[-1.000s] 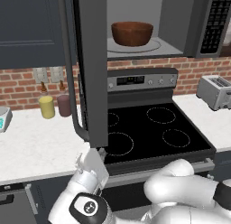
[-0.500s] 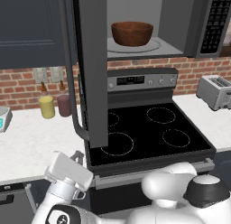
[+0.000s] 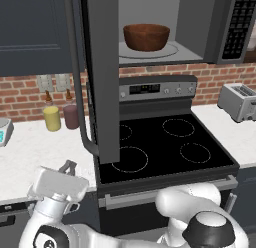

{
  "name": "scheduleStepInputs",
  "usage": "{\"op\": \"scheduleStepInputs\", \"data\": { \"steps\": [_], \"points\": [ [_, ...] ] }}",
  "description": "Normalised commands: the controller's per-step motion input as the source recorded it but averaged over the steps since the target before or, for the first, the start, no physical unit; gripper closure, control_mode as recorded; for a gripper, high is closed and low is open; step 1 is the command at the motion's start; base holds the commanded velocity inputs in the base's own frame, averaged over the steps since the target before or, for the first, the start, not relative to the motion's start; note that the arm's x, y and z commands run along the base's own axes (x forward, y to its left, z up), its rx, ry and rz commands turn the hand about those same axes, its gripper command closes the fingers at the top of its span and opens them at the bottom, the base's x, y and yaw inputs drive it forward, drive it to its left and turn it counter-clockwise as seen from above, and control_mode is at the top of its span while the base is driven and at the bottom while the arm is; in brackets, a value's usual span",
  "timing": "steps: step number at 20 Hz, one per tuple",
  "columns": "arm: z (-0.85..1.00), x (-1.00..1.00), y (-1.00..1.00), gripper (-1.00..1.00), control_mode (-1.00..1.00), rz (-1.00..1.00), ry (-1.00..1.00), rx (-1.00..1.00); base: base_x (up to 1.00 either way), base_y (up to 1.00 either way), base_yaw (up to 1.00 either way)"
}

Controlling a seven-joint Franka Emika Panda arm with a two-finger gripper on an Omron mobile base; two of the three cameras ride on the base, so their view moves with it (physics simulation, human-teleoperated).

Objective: Open the microwave, place the bowl with waffle inside the microwave, then close the microwave door and turn it on.

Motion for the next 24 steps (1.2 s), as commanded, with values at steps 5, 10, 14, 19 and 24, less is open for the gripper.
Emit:
{"op": "scheduleStepInputs", "data": {
  "steps": [5,10,14,19,24],
  "points": [
    [0.42,0.00,0.14,1.00,-1.00,0.00,-0.19,-0.02,0.00,0.00,0.00],
    [0.37,0.00,0.00,1.00,-1.00,0.00,-0.23,0.00,0.00,0.00,0.00],
    [0.42,0.00,-0.01,1.00,-1.00,0.00,-0.13,0.00,0.00,0.00,0.00],
    [0.52,0.00,-0.10,1.00,-1.00,0.00,-0.16,0.03,0.00,0.00,0.00],
    [0.56,-0.02,-0.42,1.00,-1.00,0.00,-0.07,0.08,0.00,0.00,0.00]
  ]
}}
